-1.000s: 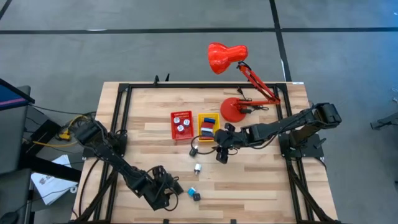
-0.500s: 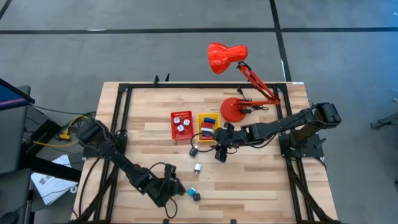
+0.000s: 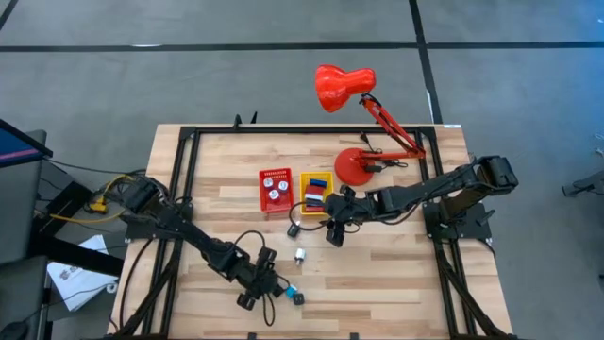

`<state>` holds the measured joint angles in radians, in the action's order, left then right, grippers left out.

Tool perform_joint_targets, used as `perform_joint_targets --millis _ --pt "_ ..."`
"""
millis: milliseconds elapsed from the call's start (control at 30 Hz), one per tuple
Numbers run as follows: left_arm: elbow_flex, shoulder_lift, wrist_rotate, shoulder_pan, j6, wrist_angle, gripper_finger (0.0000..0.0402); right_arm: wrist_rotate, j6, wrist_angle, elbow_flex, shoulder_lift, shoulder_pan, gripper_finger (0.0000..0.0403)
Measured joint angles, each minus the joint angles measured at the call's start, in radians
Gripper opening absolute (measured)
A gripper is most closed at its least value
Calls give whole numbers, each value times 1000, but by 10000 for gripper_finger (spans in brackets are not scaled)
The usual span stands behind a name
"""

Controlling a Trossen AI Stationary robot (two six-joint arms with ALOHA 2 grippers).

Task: Pick & Place Office items
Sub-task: Put the black digital timer into the yellow basket

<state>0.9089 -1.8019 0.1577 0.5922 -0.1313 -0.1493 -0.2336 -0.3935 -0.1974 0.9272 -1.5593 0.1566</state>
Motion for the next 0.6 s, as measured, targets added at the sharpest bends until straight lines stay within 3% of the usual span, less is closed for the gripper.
perform_joint_targets --millis 233,467,600 --pt "0 14 1 3 4 -7 155 0 -18 6 0 1 0 173" --pt "0 114 66 1 -3 -83 157 26 -15 73 0 2 0 173" --pt "0 222 79 -26 -40 -203 152 26 122 165 0 2 8 173"
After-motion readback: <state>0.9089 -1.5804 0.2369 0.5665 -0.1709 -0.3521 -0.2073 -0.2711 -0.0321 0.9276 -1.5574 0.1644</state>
